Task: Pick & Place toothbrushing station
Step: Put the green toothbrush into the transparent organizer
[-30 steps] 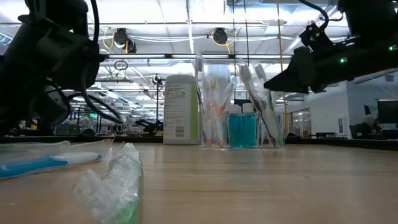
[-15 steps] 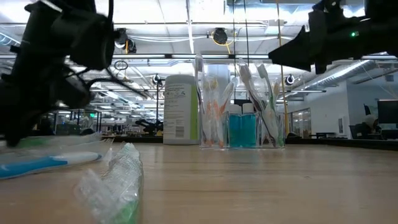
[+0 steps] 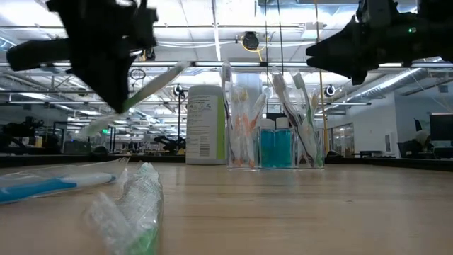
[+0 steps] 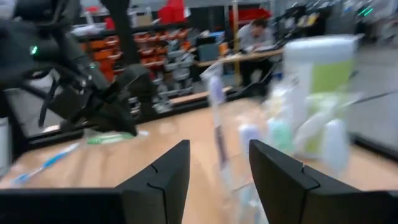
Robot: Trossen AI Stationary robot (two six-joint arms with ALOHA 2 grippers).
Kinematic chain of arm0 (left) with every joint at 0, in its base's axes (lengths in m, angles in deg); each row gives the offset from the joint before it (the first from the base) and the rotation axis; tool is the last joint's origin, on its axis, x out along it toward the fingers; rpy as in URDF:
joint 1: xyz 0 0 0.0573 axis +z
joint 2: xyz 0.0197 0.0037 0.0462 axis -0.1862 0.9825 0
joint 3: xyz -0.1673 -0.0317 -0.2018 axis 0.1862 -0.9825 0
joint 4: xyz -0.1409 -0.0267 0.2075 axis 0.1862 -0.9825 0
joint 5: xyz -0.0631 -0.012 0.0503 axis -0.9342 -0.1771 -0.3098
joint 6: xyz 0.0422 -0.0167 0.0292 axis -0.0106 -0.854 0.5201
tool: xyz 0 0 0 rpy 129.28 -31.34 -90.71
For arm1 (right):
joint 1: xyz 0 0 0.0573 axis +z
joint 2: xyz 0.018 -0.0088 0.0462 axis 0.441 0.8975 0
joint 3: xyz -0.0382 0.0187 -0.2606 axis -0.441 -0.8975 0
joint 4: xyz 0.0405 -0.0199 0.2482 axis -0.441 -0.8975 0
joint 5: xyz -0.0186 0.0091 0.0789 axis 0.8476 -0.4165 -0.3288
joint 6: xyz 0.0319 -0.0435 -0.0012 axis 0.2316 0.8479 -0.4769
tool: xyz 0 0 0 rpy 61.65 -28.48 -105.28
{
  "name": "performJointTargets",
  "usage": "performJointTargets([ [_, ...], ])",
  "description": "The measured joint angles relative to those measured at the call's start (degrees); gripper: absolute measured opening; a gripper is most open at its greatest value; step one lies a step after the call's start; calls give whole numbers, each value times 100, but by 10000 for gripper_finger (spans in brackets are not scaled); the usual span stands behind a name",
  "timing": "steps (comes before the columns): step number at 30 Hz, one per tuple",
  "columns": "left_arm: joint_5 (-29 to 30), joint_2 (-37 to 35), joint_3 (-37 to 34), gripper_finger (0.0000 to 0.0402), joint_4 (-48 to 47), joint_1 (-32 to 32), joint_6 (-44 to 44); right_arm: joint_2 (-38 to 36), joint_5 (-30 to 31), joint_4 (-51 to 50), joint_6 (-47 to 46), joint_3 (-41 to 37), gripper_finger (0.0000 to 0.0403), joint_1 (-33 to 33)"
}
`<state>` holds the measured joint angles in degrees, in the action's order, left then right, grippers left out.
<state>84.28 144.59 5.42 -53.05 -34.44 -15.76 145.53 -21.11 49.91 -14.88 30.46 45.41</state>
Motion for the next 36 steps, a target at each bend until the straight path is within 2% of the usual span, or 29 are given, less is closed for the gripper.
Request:
performJointTargets([
  [7,-232,0,6,16,2215,156,1424,4,-821,-471,-689,0,155,0],
  [12,-617,0,6,18,3642,411,1845,4,-1037,-536,-882,-2,155,0],
  [19,-1361,0,6,29,5004,899,1102,10,-1214,-747,-472,-2,155,0],
  [26,-1980,46,6,30,5993,1261,-159,155,-1186,-464,705,-2,155,-2],
  [30,-1966,51,6,30,6300,1287,-292,162,-1188,-356,704,-2,155,-2],
  [36,-1946,199,11,30,7085,1276,-218,164,-1194,-49,219,-2,155,-2],
])
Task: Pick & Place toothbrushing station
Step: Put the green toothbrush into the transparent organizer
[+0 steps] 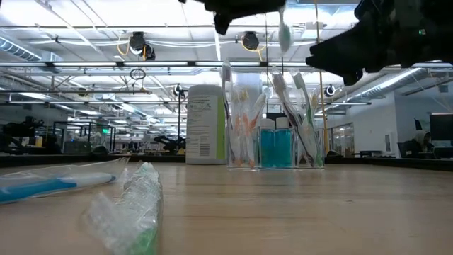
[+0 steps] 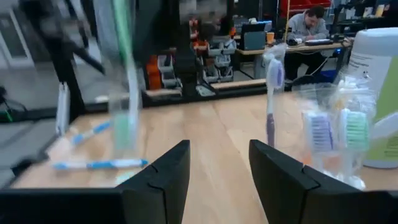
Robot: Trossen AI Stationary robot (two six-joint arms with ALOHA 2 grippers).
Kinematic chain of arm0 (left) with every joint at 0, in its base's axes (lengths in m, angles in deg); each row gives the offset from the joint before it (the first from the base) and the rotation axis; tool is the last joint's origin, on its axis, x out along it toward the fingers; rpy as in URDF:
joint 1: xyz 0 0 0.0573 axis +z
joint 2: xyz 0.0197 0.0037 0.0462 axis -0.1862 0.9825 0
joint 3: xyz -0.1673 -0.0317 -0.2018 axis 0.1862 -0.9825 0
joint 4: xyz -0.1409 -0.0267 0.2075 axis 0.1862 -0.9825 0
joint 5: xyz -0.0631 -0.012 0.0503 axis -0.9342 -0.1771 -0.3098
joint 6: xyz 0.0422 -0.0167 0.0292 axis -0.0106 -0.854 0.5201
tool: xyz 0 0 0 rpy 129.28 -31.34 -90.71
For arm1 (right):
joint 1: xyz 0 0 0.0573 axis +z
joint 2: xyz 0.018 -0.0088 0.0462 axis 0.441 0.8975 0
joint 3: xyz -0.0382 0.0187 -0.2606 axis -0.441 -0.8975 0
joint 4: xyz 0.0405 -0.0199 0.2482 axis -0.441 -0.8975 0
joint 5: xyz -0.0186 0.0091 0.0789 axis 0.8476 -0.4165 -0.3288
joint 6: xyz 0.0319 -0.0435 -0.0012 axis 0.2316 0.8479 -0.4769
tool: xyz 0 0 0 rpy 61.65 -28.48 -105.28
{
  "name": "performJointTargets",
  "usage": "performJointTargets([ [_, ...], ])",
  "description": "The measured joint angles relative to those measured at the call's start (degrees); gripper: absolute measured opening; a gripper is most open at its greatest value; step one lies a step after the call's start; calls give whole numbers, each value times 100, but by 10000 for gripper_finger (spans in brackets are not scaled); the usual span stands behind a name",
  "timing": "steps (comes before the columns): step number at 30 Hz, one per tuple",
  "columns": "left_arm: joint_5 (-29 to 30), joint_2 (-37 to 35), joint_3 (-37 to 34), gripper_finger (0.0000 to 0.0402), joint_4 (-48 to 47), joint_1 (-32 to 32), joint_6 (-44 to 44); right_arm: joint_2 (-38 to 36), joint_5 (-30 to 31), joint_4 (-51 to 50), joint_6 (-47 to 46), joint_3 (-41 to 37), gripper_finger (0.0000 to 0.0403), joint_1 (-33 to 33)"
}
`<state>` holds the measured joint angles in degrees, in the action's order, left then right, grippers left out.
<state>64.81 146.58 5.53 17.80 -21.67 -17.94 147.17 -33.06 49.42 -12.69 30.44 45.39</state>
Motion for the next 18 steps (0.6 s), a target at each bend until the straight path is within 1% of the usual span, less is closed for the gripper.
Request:
performJointTargets([
  [1,-1,84,-12,30,96,0,1,-4,-52,74,-66,0,155,0],
  [3,43,268,-7,30,563,0,11,-5,-366,129,-45,4,155,-1],
  [5,114,347,-9,30,735,0,-8,-2,-695,160,16,-2,155,15],
  [6,122,379,-6,30,821,0,-24,-2,-760,170,39,0,155,17],
  [10,128,395,-7,30,729,14,-31,-2,-730,164,324,0,164,37],
  [14,136,386,-5,30,886,-34,-2,-2,-730,170,381,0,193,25],
  [18,286,382,-5,30,920,-45,285,-38,-713,173,462,0,221,24],
])
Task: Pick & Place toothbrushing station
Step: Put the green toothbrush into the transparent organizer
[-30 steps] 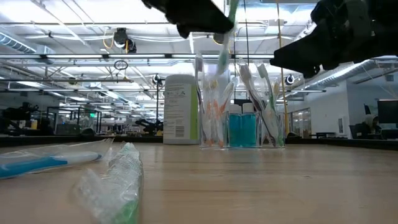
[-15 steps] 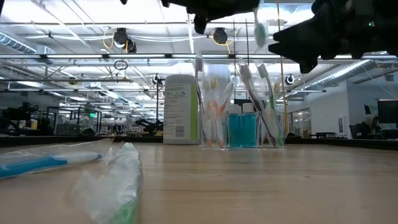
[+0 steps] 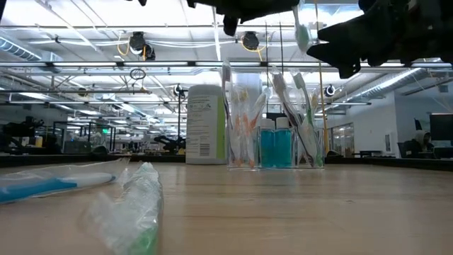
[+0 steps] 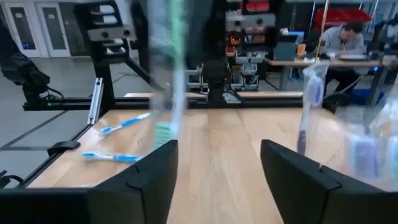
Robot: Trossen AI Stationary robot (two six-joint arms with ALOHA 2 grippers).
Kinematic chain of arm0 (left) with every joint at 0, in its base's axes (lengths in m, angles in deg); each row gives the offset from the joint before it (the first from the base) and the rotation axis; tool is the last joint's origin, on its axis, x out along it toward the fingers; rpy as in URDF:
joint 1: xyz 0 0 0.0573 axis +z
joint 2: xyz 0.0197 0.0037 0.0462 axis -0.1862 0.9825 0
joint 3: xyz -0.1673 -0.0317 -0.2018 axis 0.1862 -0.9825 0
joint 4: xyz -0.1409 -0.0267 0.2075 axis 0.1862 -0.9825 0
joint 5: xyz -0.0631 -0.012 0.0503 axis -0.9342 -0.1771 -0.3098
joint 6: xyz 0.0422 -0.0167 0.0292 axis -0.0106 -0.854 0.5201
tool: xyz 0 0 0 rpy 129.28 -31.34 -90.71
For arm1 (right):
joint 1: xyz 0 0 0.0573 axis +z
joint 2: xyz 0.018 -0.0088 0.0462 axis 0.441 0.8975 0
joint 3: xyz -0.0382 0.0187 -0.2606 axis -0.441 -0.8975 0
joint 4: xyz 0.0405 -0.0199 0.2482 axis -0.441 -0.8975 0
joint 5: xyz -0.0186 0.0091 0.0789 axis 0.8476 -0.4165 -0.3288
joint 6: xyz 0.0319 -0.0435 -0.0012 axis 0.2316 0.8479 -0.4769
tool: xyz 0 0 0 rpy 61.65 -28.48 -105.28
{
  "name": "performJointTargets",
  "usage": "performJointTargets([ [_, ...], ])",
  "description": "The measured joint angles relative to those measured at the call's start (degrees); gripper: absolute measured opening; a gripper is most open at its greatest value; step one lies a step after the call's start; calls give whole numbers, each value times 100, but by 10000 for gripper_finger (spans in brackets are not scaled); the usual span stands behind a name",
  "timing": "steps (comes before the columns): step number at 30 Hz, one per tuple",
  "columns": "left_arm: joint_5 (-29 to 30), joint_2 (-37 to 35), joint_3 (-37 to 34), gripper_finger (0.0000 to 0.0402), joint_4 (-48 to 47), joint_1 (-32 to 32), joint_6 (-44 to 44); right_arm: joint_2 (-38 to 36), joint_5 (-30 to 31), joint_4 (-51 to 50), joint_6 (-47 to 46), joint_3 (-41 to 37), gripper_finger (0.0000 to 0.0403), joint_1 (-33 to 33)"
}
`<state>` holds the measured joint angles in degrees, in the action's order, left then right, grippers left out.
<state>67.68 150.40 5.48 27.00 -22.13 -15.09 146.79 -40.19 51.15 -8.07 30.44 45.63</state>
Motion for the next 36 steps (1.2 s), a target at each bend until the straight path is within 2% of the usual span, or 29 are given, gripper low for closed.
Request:
performJointTargets([
  [5,459,-247,0,30,-95,2,28,-457,32,-309,516,0,235,127],
  [9,589,-493,0,31,-296,-56,252,-1066,352,-936,611,0,229,280],
  [13,624,-588,0,31,-267,-112,323,-1481,445,-1451,404,0,222,317],
  [16,535,-552,0,31,-309,-98,293,-1489,418,-1233,30,0,220,305],
  [22,424,-289,-2,31,106,-12,262,-820,-302,-213,-53,19,220,299],
  [29,418,-75,0,31,604,-14,439,154,-330,35,-107,597,220,201],
  [36,423,-75,-1,31,611,-64,472,473,-319,34,-368,859,219,69],
])
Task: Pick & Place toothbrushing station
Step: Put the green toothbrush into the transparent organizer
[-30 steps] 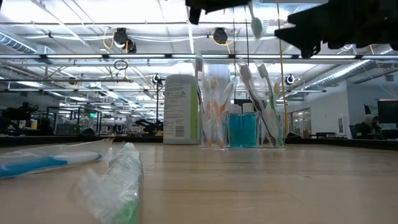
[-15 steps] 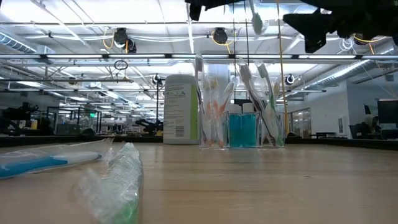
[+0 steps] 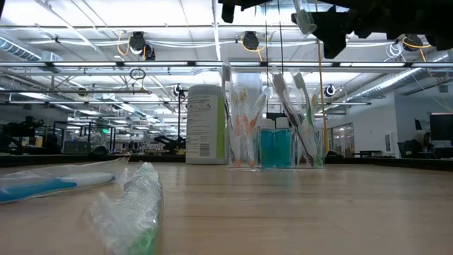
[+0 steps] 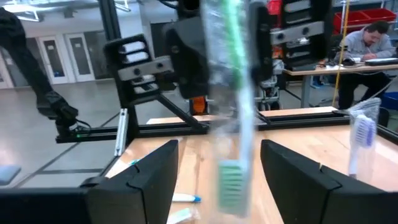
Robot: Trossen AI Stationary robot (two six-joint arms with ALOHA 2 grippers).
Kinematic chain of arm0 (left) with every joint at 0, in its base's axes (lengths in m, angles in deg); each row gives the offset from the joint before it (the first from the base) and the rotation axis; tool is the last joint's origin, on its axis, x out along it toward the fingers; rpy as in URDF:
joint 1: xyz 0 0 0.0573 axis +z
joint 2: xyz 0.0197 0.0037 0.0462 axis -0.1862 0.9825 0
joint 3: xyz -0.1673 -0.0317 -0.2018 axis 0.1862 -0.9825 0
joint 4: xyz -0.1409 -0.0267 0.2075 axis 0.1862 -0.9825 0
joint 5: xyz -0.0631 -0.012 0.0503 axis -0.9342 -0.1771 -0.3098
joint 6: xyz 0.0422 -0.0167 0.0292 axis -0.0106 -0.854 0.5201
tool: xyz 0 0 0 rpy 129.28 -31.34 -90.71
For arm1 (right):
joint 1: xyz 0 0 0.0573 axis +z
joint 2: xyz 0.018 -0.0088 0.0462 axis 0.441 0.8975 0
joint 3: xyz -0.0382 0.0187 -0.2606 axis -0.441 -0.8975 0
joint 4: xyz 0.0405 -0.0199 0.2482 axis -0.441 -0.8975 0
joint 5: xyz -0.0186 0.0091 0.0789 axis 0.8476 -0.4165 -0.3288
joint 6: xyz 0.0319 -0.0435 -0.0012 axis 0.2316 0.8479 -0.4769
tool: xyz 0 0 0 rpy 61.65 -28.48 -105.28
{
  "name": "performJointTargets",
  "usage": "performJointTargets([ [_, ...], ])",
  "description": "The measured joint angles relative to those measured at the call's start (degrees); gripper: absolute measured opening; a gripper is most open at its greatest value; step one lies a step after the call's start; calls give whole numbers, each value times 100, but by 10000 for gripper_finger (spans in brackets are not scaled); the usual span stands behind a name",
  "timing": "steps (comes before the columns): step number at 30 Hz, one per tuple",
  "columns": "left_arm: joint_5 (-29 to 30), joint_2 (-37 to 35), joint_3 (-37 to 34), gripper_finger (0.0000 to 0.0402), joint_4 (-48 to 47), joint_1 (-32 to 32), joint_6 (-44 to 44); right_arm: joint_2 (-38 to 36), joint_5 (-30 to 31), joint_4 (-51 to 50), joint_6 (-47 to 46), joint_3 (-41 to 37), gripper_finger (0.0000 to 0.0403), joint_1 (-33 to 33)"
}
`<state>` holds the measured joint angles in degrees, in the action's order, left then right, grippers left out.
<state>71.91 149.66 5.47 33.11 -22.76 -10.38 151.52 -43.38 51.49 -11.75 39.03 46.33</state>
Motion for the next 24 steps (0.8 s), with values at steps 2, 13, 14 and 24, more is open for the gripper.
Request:
performJointTargets([
  [2,-4,0,1,31,8,-28,2,11,2,0,-8,2,219,-40],
  [13,-17,0,1,31,6,-90,-90,9,-13,125,-248,4,144,-142],
  [14,-17,0,1,31,-9,-90,-96,9,-13,124,-246,4,132,-144],
  [24,12,0,0,35,-192,-85,-66,9,-18,73,-136,4,20,-144],
])
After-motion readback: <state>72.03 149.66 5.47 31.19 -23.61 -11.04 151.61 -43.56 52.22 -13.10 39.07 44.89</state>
